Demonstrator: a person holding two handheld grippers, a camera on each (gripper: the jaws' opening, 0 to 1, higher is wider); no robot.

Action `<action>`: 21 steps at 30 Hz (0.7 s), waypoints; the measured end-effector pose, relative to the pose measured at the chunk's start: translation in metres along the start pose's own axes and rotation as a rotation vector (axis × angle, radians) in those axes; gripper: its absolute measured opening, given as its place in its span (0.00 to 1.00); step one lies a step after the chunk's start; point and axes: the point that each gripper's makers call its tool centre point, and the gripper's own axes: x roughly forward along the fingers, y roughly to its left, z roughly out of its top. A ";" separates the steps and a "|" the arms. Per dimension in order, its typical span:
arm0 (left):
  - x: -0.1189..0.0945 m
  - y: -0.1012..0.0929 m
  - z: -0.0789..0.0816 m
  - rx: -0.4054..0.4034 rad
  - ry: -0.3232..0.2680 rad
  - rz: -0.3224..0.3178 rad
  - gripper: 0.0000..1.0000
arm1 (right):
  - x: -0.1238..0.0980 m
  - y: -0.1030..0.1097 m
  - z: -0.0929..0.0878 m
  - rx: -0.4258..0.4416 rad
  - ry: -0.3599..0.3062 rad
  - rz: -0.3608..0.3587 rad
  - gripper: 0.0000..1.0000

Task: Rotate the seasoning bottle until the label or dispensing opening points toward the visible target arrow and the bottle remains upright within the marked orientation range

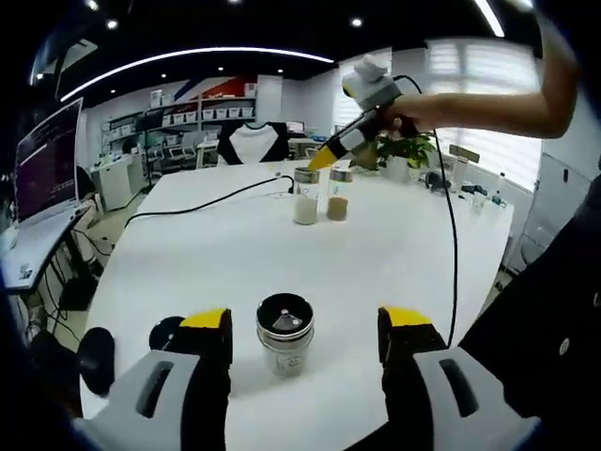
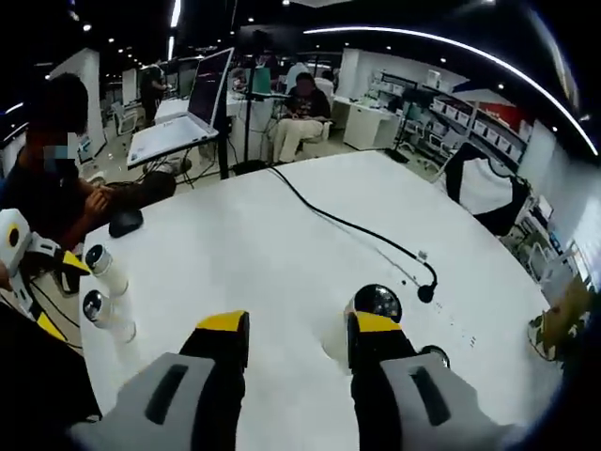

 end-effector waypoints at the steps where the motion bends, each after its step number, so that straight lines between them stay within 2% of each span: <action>1: 0.000 0.000 0.000 -0.005 0.003 0.006 0.67 | 0.001 -0.001 0.000 0.001 0.002 -0.013 0.41; 2: 0.002 0.001 -0.001 -0.014 0.008 0.011 0.67 | 0.002 -0.005 0.000 0.005 0.001 -0.021 0.41; 3: 0.003 0.001 -0.002 -0.026 0.015 0.014 0.66 | 0.012 -0.021 0.003 0.019 -0.008 -0.036 0.41; 7: 0.007 0.002 0.003 -0.057 0.006 0.022 0.67 | 0.020 -0.031 -0.004 0.012 0.009 -0.054 0.41; 10: 0.008 0.002 0.009 -0.052 -0.002 0.026 0.68 | 0.029 -0.047 -0.009 0.028 0.021 -0.068 0.41; 11: 0.009 0.001 0.011 -0.048 -0.004 0.025 0.71 | 0.027 -0.042 -0.013 0.032 0.024 -0.073 0.42; 13: 0.010 0.000 0.012 -0.044 -0.007 0.014 0.77 | 0.032 -0.051 -0.019 0.039 0.028 -0.083 0.46; 17: 0.015 -0.007 0.017 -0.076 -0.041 -0.028 0.96 | 0.042 -0.056 -0.025 0.030 0.045 -0.072 0.47; 19: 0.017 -0.010 0.017 -0.076 -0.037 -0.041 0.99 | 0.046 -0.059 -0.027 0.032 0.055 -0.070 0.47; 21: 0.020 -0.018 0.012 -0.041 -0.007 -0.078 1.00 | 0.051 -0.061 -0.029 0.032 0.062 -0.064 0.47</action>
